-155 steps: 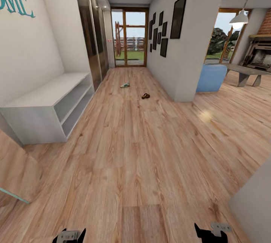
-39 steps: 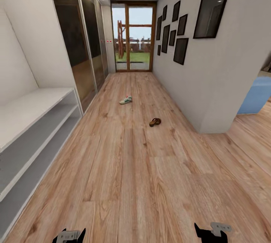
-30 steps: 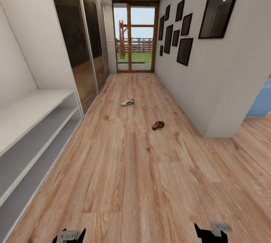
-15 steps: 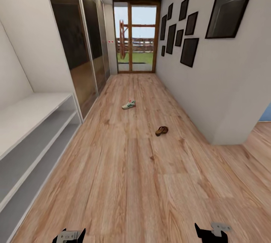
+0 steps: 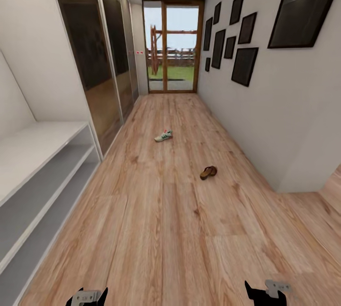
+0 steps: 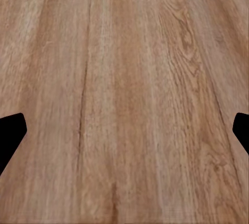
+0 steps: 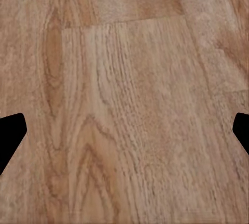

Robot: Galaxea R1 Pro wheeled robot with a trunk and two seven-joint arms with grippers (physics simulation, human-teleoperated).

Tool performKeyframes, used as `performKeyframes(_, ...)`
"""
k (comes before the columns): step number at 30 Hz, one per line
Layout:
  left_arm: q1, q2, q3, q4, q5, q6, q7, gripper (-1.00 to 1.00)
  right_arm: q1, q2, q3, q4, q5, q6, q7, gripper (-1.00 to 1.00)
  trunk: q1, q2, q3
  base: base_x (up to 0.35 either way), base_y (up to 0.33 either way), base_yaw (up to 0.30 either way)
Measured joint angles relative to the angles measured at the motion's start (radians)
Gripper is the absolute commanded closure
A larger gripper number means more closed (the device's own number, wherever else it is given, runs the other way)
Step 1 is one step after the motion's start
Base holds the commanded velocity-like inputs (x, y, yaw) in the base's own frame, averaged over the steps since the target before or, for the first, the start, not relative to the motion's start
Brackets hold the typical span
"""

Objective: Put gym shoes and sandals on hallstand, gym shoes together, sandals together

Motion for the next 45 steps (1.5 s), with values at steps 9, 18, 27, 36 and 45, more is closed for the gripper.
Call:
performKeyframes(9,0.000,0.000,0.000,0.000,0.001,0.000,0.000,-1.00,0.000,0.000,-0.001,0.000,0.000,0.001,0.003,-1.00,0.000,0.000,0.000,0.317,0.136,-0.106)
performKeyframes(18,0.000,0.000,0.000,0.000,0.001,0.000,0.000,-1.00,0.000,0.000,0.000,0.000,0.000,0.002,0.003,-1.00,0.000,0.000,0.000,0.290,0.185,-0.244)
performKeyframes(27,0.000,0.000,0.000,0.000,0.001,0.000,0.000,-1.00,0.000,0.000,-0.001,0.000,0.000,0.002,0.003,-1.00,0.000,0.000,0.000,0.285,0.196,-0.261)
performKeyframes(36,0.000,0.000,0.000,0.000,0.001,0.000,0.000,-1.00,-0.001,0.000,-0.001,0.000,-0.001,0.002,0.004,-1.00,0.000,0.000,0.000,0.282,0.205,-0.152)
performKeyframes(45,0.000,0.000,0.000,-0.002,0.001,0.000,0.000,-1.00,0.000,0.000,-0.001,0.000,-0.001,0.002,0.003,-1.00,0.000,0.000,0.000,0.281,0.207,-0.011)
